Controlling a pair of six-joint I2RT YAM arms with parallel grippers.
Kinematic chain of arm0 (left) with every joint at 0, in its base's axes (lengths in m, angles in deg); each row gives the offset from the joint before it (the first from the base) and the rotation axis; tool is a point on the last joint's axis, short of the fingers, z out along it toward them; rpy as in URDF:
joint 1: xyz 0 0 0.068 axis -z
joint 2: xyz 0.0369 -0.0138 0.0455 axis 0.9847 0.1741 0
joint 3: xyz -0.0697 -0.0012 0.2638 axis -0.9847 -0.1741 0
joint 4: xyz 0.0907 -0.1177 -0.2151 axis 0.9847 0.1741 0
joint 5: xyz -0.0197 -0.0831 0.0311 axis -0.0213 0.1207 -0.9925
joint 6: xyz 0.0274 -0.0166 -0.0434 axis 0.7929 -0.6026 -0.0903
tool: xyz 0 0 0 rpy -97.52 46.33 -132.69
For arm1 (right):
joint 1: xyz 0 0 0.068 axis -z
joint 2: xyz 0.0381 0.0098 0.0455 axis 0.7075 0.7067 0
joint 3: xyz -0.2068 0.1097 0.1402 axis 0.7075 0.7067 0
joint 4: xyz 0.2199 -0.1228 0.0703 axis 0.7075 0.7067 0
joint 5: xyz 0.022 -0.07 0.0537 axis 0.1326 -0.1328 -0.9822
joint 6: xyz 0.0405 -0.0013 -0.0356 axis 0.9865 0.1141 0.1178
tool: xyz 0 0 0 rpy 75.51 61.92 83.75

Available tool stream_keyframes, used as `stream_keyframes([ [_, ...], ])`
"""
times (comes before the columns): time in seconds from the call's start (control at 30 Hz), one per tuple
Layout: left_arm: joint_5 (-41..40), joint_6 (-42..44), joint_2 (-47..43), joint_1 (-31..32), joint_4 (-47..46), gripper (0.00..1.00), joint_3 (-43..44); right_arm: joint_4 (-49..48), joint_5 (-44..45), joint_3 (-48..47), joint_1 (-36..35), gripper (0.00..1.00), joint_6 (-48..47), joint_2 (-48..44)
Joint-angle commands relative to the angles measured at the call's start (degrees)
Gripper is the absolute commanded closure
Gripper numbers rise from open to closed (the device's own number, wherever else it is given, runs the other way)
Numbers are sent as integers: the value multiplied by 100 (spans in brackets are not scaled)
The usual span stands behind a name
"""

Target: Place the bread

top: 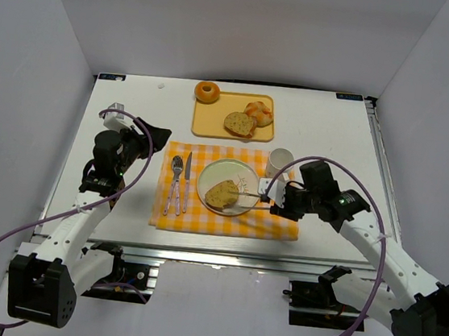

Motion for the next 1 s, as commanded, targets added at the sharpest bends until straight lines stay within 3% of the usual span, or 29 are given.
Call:
stream_keyframes([
  [0.0,86,-12,-27,9,-149,30,-24,27,-235,-355,-10,54,-26,-172],
  [0.13,95,-21,17,9,-166,30,-7,-270,-376,-680,-1,64,316,-225],
  [0.37,130,-12,87,9,-184,30,81,-1298,-95,-1445,306,82,1906,397],
  [0.43,139,14,96,9,-175,30,125,-1466,-77,-1768,839,92,2572,696],
  [0.53,139,31,105,9,-158,30,151,-1756,-165,-2295,1901,96,3617,1346],
  [0.73,157,-3,114,9,-280,30,81,-2571,607,-2150,3494,91,4545,2358],
  [0.97,192,-21,193,9,-369,30,81,-3646,1285,-1121,3989,77,4606,3228],
])
